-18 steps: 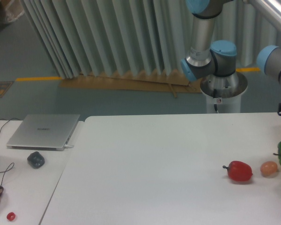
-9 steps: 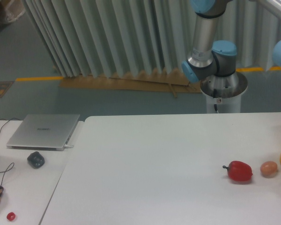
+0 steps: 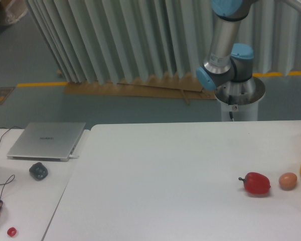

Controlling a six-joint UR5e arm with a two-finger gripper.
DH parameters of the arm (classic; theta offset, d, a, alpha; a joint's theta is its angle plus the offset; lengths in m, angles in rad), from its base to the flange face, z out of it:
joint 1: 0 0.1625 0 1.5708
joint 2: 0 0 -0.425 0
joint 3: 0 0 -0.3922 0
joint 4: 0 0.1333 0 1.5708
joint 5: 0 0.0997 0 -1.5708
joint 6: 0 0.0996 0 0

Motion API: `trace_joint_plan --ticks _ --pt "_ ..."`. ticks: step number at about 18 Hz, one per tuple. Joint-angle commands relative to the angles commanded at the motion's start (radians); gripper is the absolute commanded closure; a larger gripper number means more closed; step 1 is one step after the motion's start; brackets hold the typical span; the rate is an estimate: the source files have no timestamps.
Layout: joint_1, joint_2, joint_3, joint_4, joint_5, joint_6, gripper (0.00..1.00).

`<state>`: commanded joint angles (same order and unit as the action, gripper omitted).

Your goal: Place the green pepper in a basket

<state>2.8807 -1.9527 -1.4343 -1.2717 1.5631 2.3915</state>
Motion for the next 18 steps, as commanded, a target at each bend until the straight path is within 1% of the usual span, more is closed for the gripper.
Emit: trace_joint_plan --ticks 2,5,10,11,12,13,15,16,18 --pt "0.011 -0.009 0.0 0.003 0.0 0.029 0.51" --pt "0.025 -0.02 0.0 0.028 0.0 0.035 0.51" --pt "0.029 -0.029 -0.002 0.028 -0.002 0.061 0.5" --pt "0.029 -0.028 -0.003 0.028 -0.003 0.06 0.45" --pt "0.028 -0.028 -0.005 0.028 -0.009 0.06 0.36" --pt "0.028 -0.028 -0.008 0.028 -0.024 0.06 0.22" --pt "0.029 -0.029 -0.012 0.026 -0.057 0.061 0.04" --pt "0.029 -0.029 -0.012 0.026 -0.066 0.061 0.0" --pt "0.026 -0.026 -0.015 0.025 -0.069 0.061 0.0"
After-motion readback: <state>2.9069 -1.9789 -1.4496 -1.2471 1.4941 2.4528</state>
